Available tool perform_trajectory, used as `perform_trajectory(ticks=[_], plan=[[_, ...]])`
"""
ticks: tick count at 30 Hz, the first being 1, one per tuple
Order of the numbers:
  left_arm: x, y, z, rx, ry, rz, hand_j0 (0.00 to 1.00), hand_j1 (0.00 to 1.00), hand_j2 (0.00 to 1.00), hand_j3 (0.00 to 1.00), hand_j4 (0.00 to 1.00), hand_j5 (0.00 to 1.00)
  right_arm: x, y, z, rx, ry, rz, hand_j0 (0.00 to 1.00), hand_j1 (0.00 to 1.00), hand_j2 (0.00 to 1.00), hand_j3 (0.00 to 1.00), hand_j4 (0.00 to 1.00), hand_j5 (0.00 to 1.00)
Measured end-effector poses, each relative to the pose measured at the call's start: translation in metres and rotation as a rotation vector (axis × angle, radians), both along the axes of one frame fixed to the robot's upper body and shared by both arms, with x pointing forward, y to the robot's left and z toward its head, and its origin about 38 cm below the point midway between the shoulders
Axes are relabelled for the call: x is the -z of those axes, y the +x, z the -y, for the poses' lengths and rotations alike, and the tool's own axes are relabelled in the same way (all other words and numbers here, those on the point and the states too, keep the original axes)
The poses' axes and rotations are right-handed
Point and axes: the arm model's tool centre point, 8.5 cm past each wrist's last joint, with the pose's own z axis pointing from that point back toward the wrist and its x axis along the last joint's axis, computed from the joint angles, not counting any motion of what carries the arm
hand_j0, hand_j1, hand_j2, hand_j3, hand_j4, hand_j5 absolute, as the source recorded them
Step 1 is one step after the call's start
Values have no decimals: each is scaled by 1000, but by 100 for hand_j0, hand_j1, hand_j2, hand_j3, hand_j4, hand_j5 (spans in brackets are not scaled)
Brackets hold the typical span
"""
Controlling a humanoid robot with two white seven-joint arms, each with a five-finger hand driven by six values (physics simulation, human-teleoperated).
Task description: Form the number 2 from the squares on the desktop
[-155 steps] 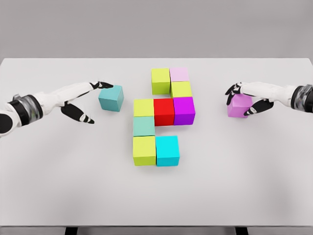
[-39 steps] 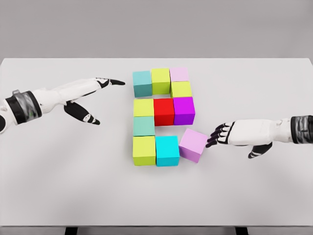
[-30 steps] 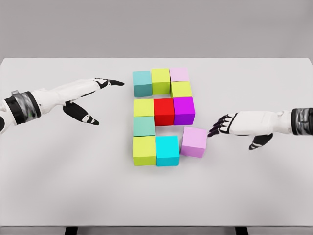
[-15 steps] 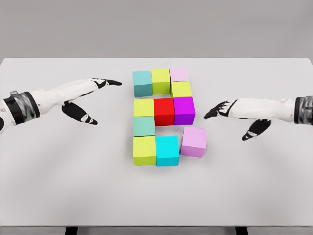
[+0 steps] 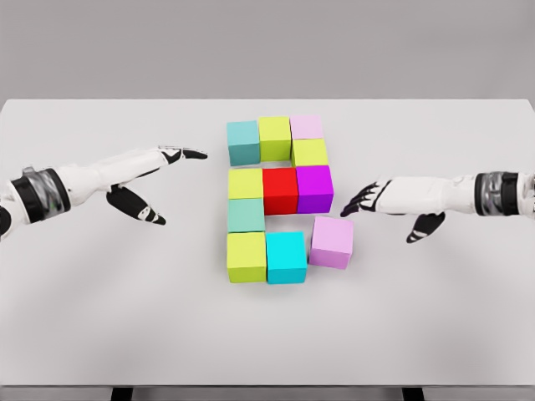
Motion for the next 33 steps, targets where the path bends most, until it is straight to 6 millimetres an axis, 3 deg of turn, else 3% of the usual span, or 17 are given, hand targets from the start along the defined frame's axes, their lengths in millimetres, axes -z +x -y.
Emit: perform_trajectory(ticks=[21, 28, 33], plan=[[9, -3, 0, 0, 4, -20, 100, 100, 100, 100, 100, 100, -3, -13, -24, -91, -5, 16, 100, 100, 100, 100, 100, 100], [9, -3, 0, 0, 5, -20, 100, 100, 100, 100, 100, 100, -7, -17, -32, -120, 3, 26, 100, 100, 100, 100, 100, 100], [2, 4, -9, -30, 9, -2, 100, 100, 100, 100, 100, 100, -19, -10, -30, -108, 10, 51, 100, 100, 100, 100, 100, 100]])
